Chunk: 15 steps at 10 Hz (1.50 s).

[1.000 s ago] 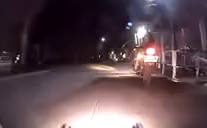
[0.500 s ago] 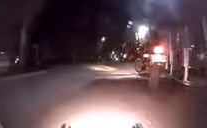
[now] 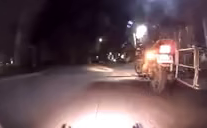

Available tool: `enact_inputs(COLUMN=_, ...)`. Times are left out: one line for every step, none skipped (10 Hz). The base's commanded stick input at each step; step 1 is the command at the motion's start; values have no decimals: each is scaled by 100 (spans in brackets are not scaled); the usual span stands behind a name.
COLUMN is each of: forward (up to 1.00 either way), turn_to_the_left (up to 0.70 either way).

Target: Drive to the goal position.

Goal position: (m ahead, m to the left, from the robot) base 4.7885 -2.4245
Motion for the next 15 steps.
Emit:
enact_inputs(forward=60, turn_to_the_left=-5)
enact_inputs(forward=60, turn_to_the_left=0)
enact_inputs(forward=60, turn_to_the_left=0)
enact_inputs(forward=60, turn_to_the_left=0)
enact_inputs(forward=60, turn_to_the_left=0)
enact_inputs(forward=60, turn_to_the_left=-10)
enact_inputs(forward=60, turn_to_the_left=-15)
enact_inputs(forward=60, turn_to_the_left=-15)
enact_inputs(forward=60, turn_to_the_left=-15)
enact_inputs(forward=60, turn_to_the_left=-15)
enact_inputs(forward=60, turn_to_the_left=-15)
enact_inputs(forward=60, turn_to_the_left=-15)
enact_inputs(forward=60, turn_to_the_left=-8)
enact_inputs(forward=60, turn_to_the_left=0)
enact_inputs(forward=60, turn_to_the_left=0)
